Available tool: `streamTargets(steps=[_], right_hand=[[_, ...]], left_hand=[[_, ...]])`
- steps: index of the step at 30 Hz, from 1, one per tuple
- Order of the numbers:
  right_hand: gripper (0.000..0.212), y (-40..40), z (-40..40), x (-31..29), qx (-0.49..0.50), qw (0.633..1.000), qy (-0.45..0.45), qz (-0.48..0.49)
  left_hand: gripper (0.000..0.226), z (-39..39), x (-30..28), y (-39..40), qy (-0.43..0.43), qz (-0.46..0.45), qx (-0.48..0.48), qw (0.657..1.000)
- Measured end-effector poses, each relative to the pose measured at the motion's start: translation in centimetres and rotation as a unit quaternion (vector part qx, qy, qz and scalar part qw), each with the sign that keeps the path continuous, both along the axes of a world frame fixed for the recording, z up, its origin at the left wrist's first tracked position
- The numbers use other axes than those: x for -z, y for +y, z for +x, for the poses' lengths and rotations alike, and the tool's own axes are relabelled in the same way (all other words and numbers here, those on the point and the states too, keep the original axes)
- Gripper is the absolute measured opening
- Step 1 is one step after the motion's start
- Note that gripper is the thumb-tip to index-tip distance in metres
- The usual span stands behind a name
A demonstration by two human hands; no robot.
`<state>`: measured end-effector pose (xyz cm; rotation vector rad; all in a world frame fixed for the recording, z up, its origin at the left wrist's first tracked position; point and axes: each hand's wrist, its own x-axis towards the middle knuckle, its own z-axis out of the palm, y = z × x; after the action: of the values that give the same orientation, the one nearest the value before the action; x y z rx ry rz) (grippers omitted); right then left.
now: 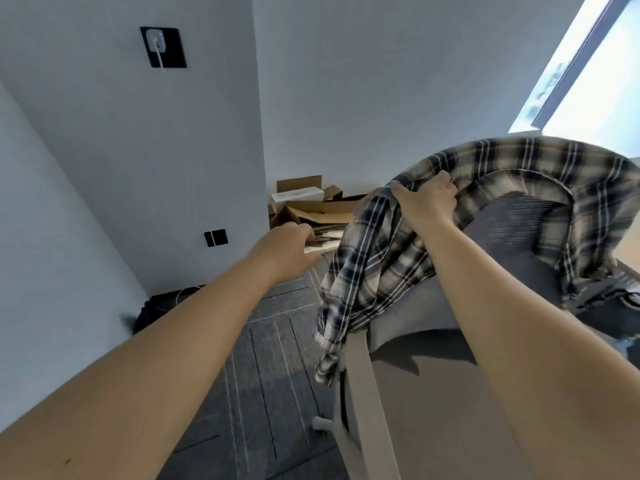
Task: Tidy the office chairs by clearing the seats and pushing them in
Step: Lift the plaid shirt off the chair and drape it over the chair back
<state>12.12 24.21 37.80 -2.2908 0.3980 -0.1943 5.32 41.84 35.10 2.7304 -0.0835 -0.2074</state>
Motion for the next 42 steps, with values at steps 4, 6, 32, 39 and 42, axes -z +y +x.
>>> streamTargets(steps=[4, 6, 32, 39, 42], right_hand=[[0.095, 2.6, 2.8, 0.8, 0.072, 0.997, 0.021, 0.019], [0.096, 3.3, 3.7, 1.3, 0.101, 0.995, 0.02, 0.01], [0.064, 3.1, -16.0, -2.7, 0.048, 0.997, -0.01, -0.054], [0.044, 2.2, -17.0, -3.6, 0.047, 0.983, 0.091, -0.151], [0.038, 1.1, -18.4, -4.1, 0.023, 0.982, 0.108, -0.156]], left_hand=[[0.042, 4.1, 0.4, 2.4, 0.008, 0.0, 0.046, 0.999], [0.043, 5.4, 0.7, 3.0, 0.008, -0.005, 0.064, 0.998], [0.06, -4.1, -1.6, 1.6, -0.106, 0.003, 0.136, 0.985], [0.079, -2.6, -4.2, -1.4, -0.113, -0.014, 0.216, 0.97], [0.086, -1.8, -4.4, -3.0, -0.12, 0.016, 0.249, 0.961]])
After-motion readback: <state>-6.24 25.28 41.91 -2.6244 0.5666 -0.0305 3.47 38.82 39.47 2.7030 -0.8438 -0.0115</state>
